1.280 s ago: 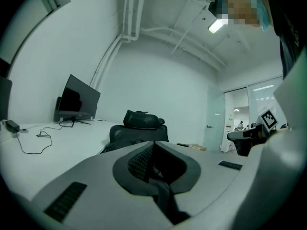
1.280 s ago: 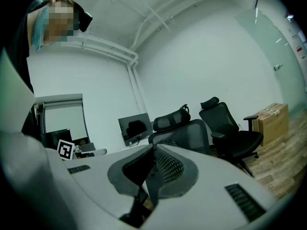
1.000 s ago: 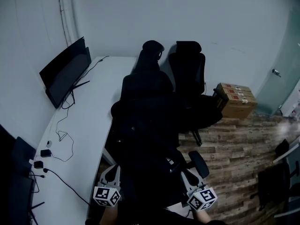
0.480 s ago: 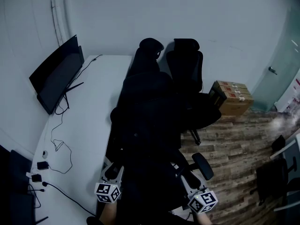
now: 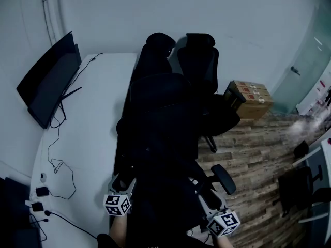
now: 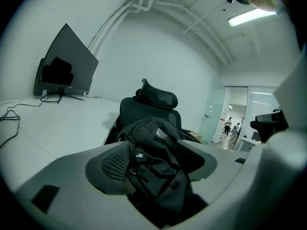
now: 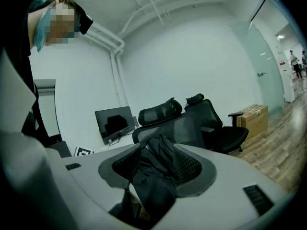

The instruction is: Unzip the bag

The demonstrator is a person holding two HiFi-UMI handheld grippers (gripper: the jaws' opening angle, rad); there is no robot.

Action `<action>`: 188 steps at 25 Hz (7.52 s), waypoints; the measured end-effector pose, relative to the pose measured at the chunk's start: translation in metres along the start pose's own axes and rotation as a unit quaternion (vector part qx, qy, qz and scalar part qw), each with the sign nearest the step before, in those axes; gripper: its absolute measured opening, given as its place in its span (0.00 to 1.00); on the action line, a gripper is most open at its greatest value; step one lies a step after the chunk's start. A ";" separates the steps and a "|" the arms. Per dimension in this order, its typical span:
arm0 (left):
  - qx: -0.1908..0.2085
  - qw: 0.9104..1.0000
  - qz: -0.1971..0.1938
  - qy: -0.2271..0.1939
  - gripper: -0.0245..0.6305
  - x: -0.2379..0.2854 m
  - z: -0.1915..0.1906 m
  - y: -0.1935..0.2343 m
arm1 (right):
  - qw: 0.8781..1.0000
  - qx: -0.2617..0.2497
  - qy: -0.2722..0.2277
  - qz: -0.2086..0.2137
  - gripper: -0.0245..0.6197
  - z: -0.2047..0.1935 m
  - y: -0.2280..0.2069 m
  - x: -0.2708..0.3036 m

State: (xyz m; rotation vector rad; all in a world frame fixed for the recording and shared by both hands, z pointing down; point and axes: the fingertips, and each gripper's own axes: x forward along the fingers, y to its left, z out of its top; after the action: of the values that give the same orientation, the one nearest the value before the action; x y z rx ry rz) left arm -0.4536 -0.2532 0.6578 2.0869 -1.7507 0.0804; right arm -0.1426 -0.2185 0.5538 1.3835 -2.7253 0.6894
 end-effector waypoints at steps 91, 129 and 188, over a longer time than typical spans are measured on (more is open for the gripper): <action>0.156 0.955 -0.250 0.020 0.26 -0.054 -0.064 -0.351 | 0.980 -0.055 0.075 0.178 0.35 -0.030 -0.001 -0.111; 0.265 0.927 -0.260 0.052 0.24 -0.087 -0.110 -0.410 | 0.976 -0.145 0.100 0.128 0.13 -0.050 -0.027 -0.172; 0.250 0.934 -0.246 0.067 0.20 -0.056 -0.092 -0.404 | 0.908 -0.415 0.045 0.026 0.11 0.035 -0.090 -0.141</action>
State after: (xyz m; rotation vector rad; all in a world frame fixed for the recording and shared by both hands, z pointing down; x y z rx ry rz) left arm -0.0598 -0.1192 0.6141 2.7458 -1.1577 0.5566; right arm 0.0192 -0.1706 0.5276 1.0151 -2.4676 -0.3915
